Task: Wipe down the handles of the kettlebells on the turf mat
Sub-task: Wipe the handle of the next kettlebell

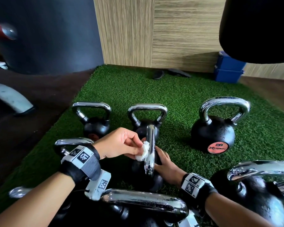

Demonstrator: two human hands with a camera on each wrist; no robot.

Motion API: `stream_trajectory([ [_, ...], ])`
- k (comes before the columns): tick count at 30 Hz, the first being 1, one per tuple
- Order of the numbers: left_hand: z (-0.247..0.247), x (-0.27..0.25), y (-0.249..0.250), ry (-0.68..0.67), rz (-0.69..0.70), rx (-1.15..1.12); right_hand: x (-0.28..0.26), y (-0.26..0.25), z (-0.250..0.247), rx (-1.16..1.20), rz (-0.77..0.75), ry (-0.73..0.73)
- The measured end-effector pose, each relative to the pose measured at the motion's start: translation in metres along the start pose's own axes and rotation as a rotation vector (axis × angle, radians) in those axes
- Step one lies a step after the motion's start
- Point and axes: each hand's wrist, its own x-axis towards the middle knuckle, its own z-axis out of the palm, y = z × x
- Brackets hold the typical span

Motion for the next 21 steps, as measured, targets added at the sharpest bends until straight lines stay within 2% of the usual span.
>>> stream_trajectory([
  [3, 0.006, -0.010, -0.010, -0.073, -0.027, -0.007, -0.001, -0.001, 0.000, 0.003, 0.005, 0.005],
  [5, 0.007, -0.015, -0.015, -0.079, 0.002, 0.032, -0.001, -0.002, -0.001, 0.002, 0.005, 0.005],
  [13, 0.018, -0.025, -0.032, -0.029, 0.068, 0.162, -0.004, -0.004, -0.001, 0.003, -0.005, 0.003],
  [21, 0.032, -0.028, -0.056, 0.099, 0.088, 0.232, -0.003, -0.002, -0.002, -0.009, -0.017, -0.010],
])
